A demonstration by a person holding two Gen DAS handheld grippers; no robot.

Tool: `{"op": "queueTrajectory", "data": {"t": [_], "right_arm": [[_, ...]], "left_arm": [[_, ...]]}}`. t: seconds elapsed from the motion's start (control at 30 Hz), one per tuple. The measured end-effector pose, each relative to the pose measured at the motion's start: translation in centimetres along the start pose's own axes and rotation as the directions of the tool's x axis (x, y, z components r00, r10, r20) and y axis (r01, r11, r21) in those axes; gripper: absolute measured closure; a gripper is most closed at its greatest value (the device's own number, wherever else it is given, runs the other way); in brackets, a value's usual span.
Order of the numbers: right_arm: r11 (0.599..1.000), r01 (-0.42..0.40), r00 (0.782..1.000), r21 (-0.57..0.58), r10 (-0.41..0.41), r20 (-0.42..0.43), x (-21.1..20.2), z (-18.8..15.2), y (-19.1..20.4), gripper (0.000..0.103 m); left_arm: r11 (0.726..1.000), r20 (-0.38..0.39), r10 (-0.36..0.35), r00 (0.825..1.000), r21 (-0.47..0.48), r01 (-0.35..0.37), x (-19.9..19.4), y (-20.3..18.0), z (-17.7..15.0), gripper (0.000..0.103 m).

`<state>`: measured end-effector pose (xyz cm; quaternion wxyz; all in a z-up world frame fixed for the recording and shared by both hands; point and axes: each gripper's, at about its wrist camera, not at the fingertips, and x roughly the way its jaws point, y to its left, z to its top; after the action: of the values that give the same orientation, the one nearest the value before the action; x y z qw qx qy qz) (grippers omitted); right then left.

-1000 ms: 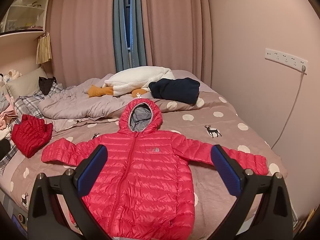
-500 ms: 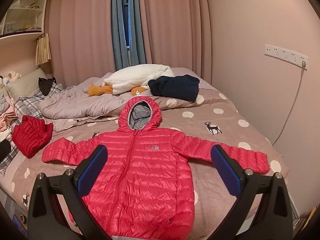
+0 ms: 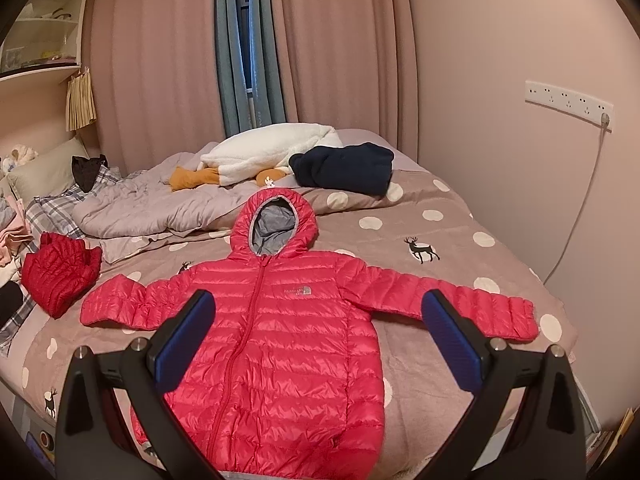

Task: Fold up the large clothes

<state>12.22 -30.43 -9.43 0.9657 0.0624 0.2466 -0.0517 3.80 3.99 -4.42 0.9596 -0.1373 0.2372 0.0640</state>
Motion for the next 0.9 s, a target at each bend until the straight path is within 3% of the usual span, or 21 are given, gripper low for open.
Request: {"op": "queueTrajectory", "data": {"t": [0.53, 0.8, 0.9], "right_arm": [[1.000, -0.023, 1.000, -0.001, 0.023, -0.018, 0.8, -0.4, -0.3, 0.000], [1.000, -0.008, 0.999, 0.015, 0.008, -0.034, 2.7, -0.1, -0.5, 0.000], [0.997, -0.022, 0.998, 0.081, 0.027, -0.064, 4.7, -0.1, -1.8, 0.000]], "left_arm": [[1.000, 0.043, -0.006, 0.999, -0.030, 0.008, 0.2, 0.9, 0.1, 0.000], [0.994, 0.060, 0.047, 0.997, -0.099, -0.041, 4.1, 3.5, 1.1, 0.000], [0.981, 0.082, 0.096, 0.992, -0.179, -0.080, 6.8, 5.0, 1.7, 0.000]]}}
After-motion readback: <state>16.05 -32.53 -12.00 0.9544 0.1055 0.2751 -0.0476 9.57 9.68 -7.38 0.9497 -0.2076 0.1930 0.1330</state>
